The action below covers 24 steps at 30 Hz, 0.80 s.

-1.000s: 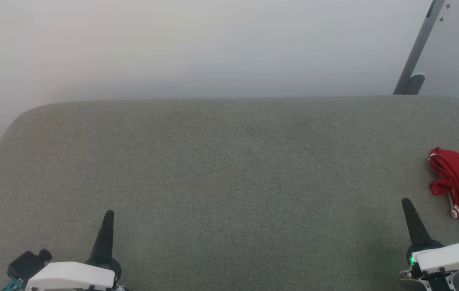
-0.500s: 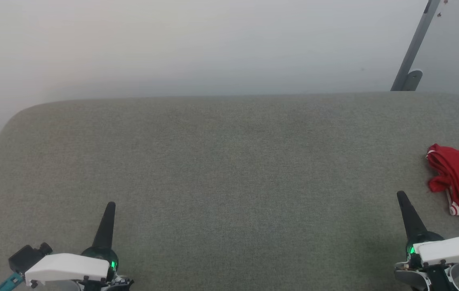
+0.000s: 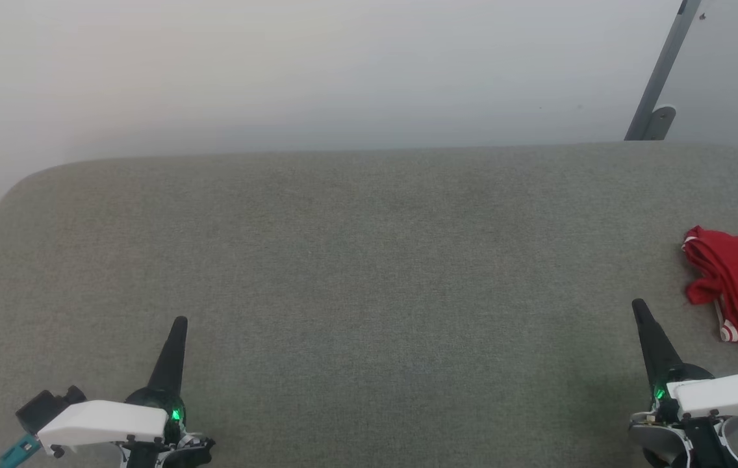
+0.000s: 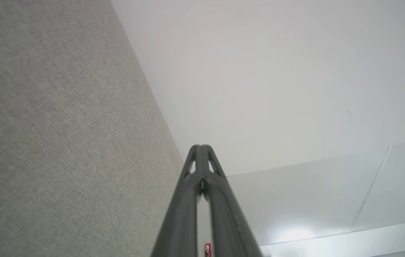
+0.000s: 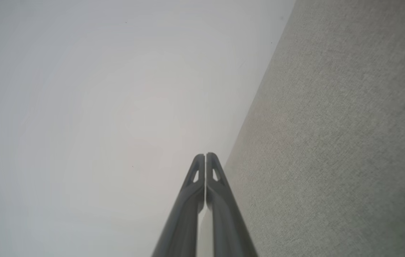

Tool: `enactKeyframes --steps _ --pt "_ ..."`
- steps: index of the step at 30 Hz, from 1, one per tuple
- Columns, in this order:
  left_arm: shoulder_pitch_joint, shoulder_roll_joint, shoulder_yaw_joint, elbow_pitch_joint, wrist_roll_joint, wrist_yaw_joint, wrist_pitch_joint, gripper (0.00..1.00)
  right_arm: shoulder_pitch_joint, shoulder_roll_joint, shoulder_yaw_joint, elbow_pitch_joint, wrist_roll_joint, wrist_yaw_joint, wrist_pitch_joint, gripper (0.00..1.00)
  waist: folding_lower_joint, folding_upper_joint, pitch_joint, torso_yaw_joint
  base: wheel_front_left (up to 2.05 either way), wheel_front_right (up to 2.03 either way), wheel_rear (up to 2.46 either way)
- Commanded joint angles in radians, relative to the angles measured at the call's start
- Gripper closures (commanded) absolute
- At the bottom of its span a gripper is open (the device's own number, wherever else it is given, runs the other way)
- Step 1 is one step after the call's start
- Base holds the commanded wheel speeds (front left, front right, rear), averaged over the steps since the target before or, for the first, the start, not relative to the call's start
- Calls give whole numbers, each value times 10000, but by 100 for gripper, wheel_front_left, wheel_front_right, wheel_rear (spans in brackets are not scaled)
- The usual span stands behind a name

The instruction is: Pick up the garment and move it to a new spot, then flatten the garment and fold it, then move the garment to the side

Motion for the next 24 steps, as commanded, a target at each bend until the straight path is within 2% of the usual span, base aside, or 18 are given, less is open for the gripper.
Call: enactKeyframes --steps 1,24 --pt "-283 4 44 -19 -314 -22 64 100 -164 59 -31 -3 229 -4 87 100 0 0 12 -12 0 0 0" --pt "-631 -41 97 179 -1922 -27 499 100 -446 342 -126 120 1530 -5 477 100 0 0 166 -163 0 0 0"
